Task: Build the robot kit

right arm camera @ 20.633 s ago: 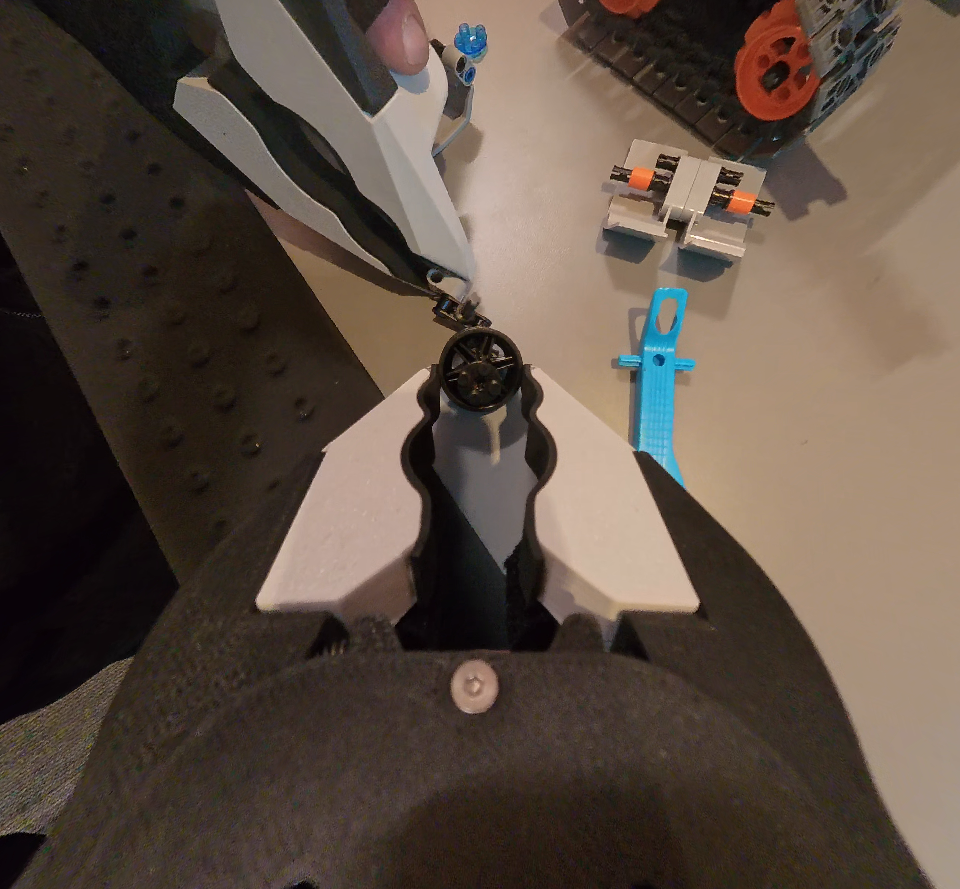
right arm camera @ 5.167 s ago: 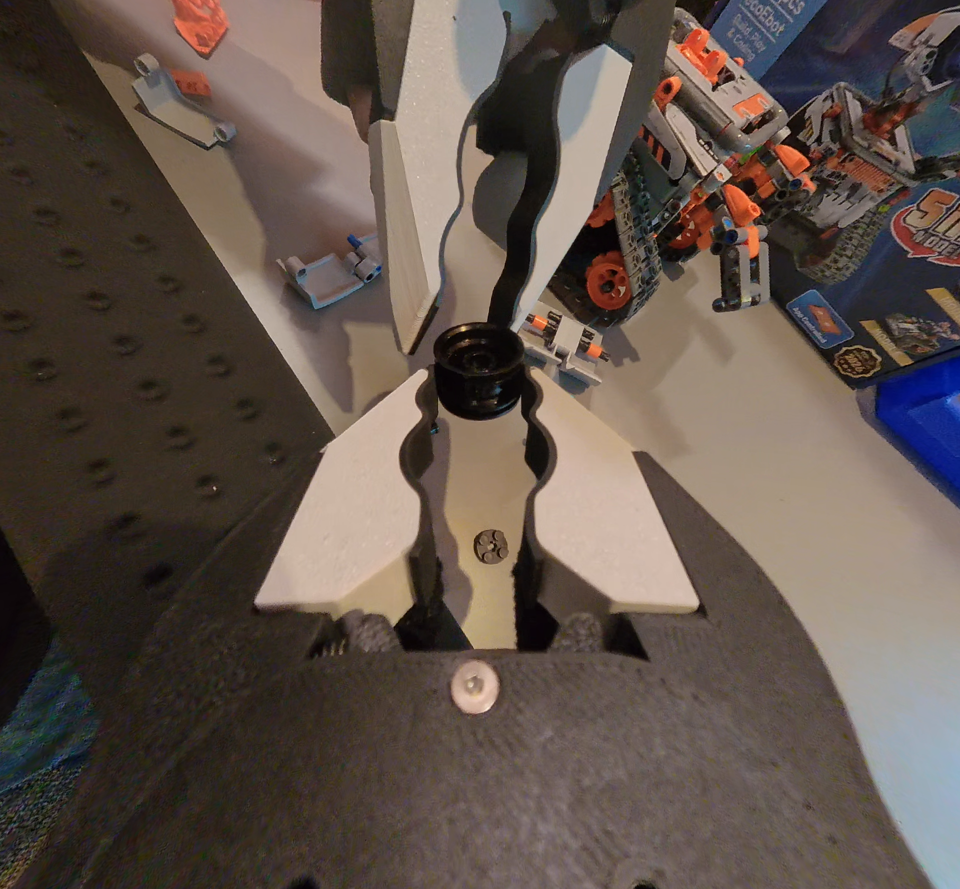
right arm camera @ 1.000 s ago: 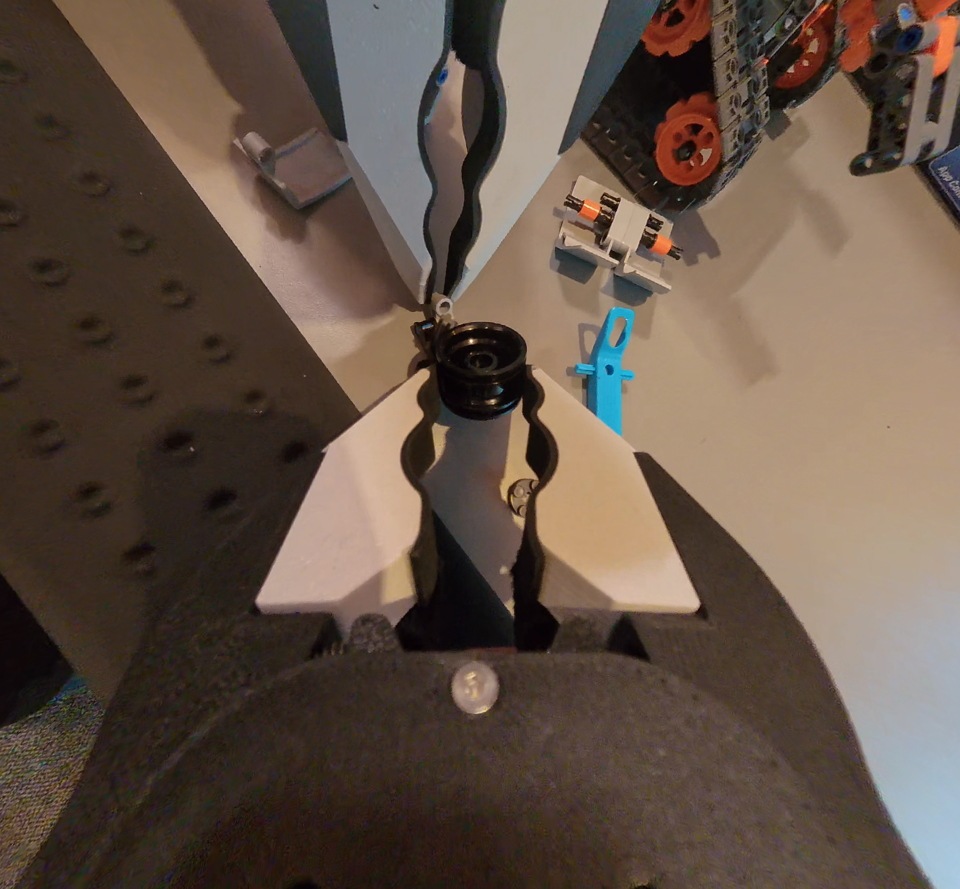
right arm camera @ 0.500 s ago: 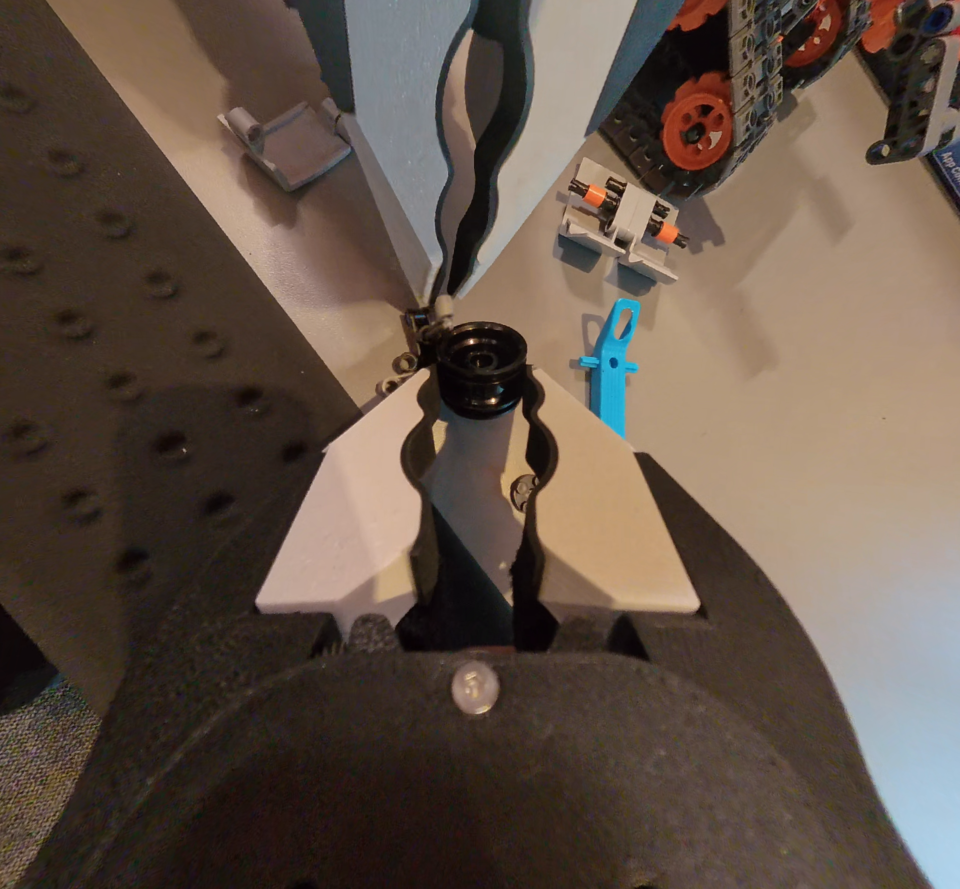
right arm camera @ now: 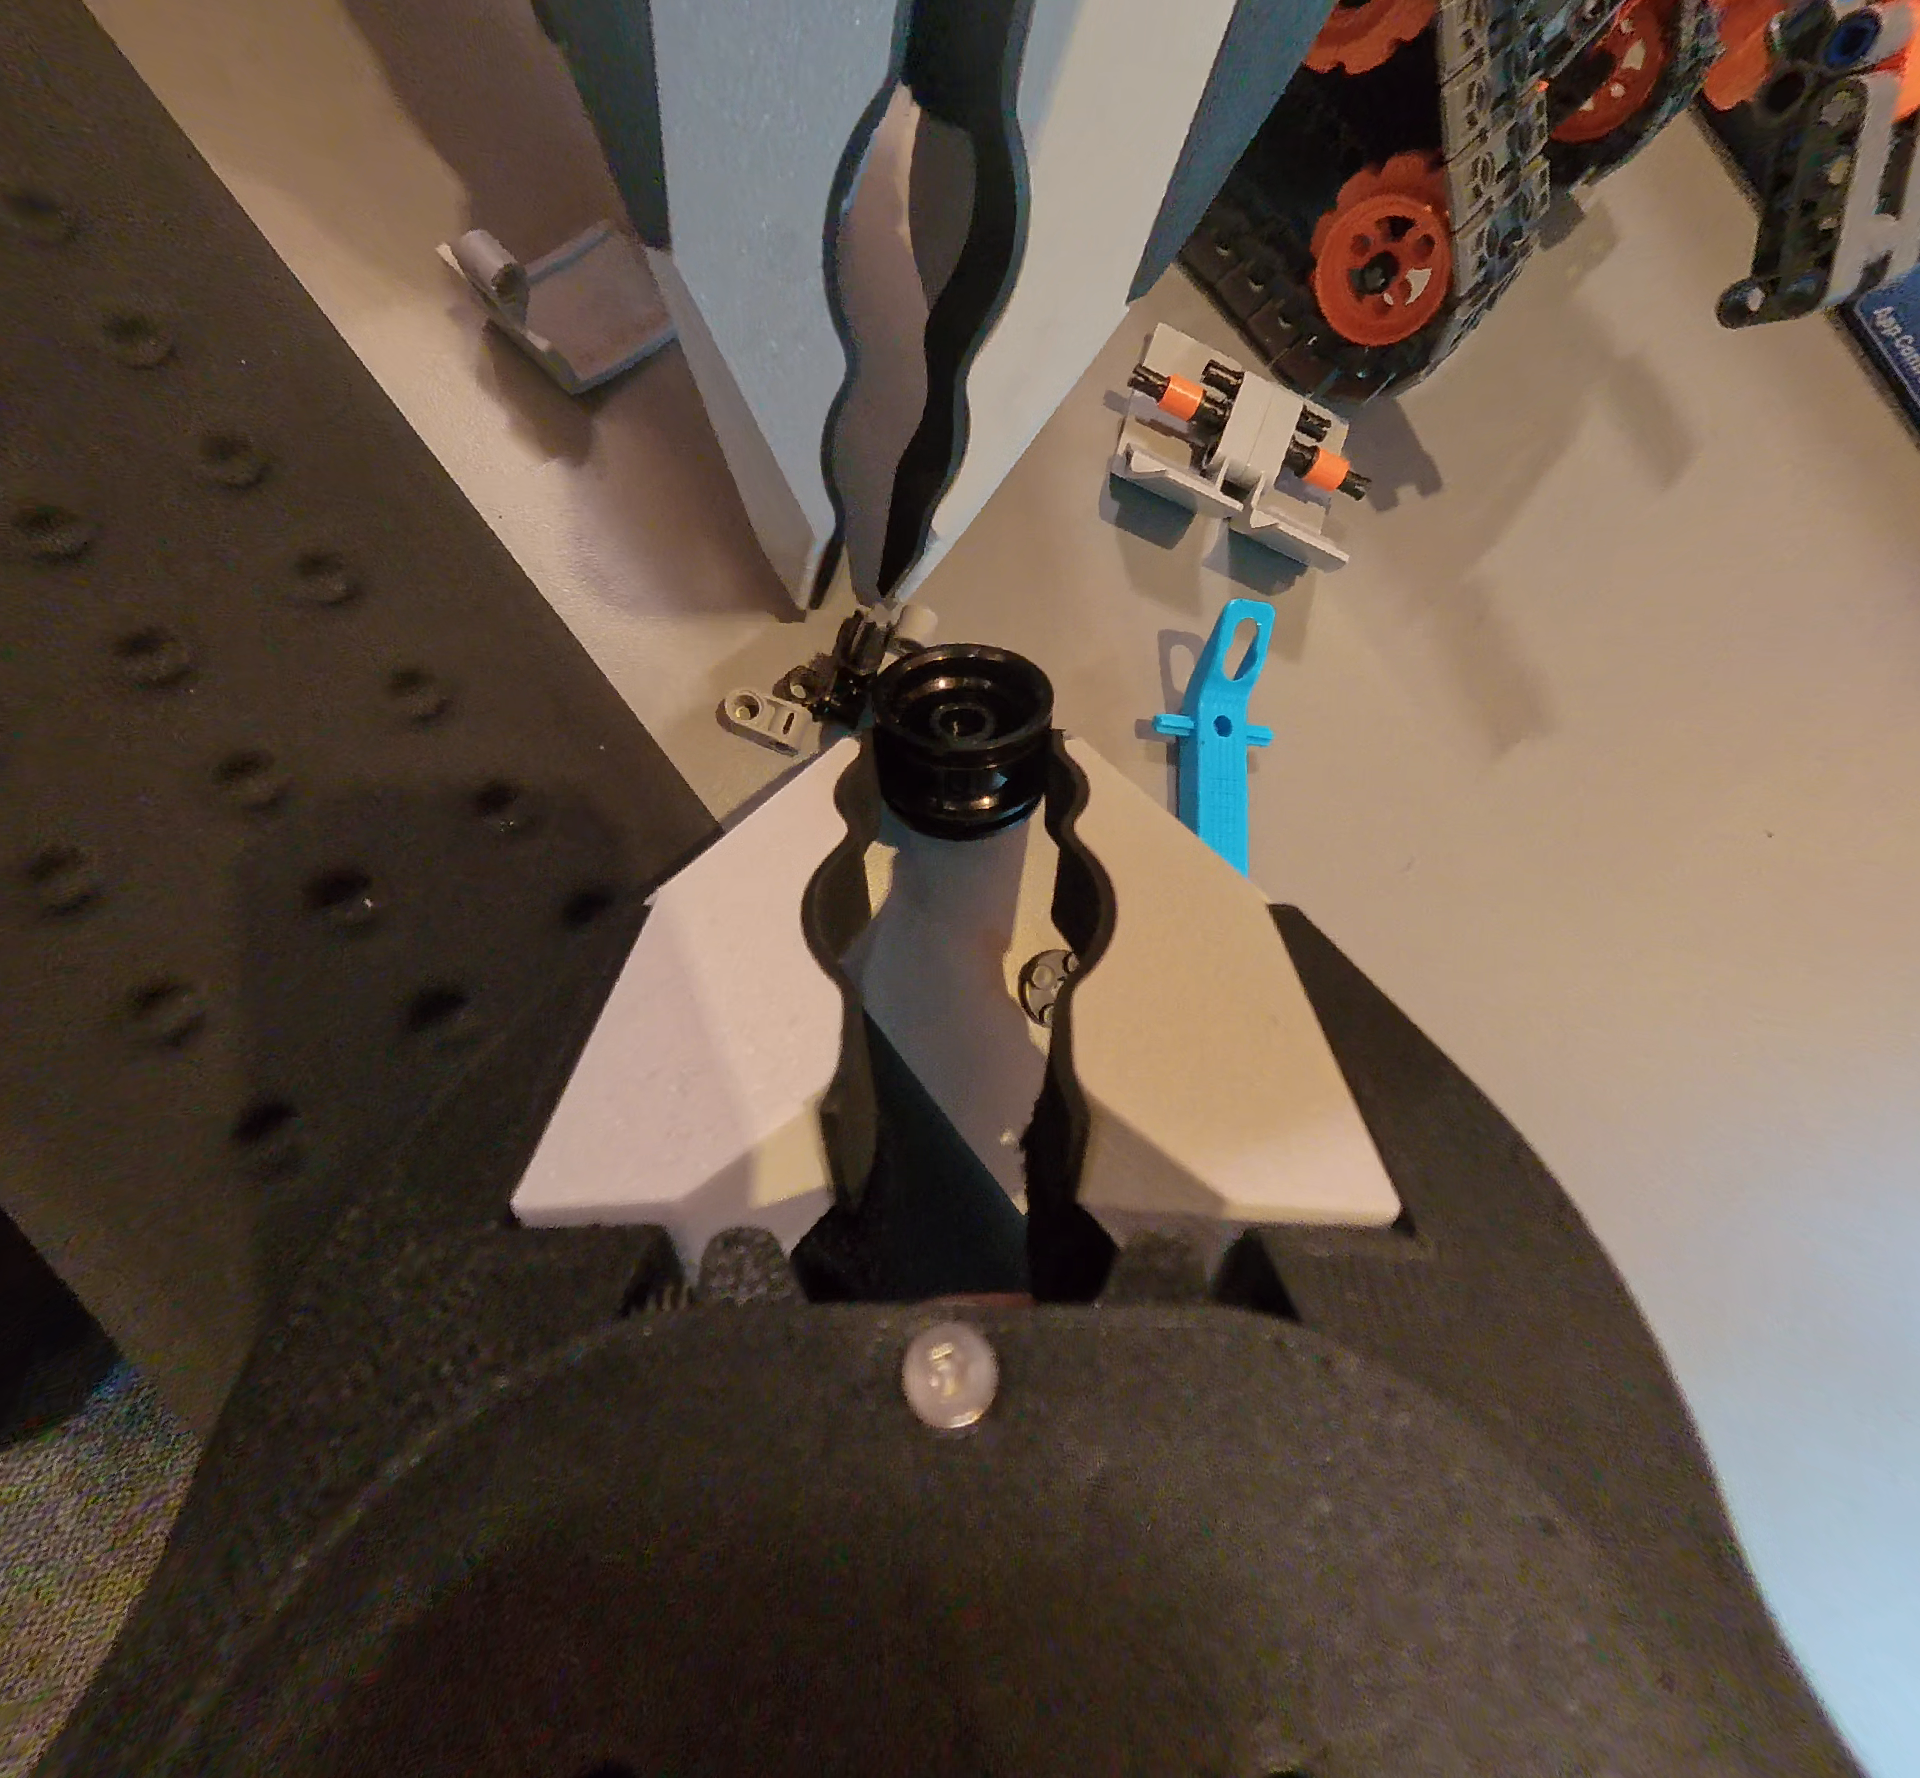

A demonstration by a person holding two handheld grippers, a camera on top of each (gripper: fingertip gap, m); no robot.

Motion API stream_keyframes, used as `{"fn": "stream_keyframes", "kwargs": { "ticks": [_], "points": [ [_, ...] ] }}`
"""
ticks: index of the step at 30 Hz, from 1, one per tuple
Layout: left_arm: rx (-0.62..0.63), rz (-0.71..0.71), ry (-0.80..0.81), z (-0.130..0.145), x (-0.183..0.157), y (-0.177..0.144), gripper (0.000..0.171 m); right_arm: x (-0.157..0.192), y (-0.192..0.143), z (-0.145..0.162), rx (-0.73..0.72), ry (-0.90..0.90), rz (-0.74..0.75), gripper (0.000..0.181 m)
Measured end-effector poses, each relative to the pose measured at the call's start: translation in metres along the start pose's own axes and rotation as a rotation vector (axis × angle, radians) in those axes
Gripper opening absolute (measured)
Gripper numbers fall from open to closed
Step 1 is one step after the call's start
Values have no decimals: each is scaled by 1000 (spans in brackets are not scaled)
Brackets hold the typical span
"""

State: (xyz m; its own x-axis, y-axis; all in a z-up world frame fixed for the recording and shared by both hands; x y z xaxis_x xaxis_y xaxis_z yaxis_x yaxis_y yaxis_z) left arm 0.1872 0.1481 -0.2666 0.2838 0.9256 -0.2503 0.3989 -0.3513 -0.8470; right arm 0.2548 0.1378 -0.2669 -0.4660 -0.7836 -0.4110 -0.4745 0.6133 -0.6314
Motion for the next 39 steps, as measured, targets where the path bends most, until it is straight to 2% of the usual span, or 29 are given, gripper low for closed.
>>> {"fn": "stream_keyframes", "kwargs": {
  "ticks": [12, 22, 39],
  "points": [
    [1, -19, 20, -4, 0, 5, 20, -6, -3, -2, -38, 64, 2, 29],
    [-72, -45, -38, -14, 0, 3, 25, -7, -4, -2, -45, 77, 3, 29],
    [-58, -52, -30, -18, 0, 9, 22, -8, -5, -1, -51, 84, 9, 29]
  ]
}}
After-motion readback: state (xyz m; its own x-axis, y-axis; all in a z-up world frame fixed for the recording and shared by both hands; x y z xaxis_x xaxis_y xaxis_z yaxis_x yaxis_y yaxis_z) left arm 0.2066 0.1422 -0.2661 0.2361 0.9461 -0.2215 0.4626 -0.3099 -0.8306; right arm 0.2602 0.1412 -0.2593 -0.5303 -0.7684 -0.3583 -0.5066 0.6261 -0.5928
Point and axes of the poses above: each gripper's, where its closed fingertips meet, y out along the fingers, z out of its underside, x = y × z across the jaws, the point moved 4 cm from there along -y, back along the fingers, and after that the axes turned 12 degrees about z, right-handed, at the moved point
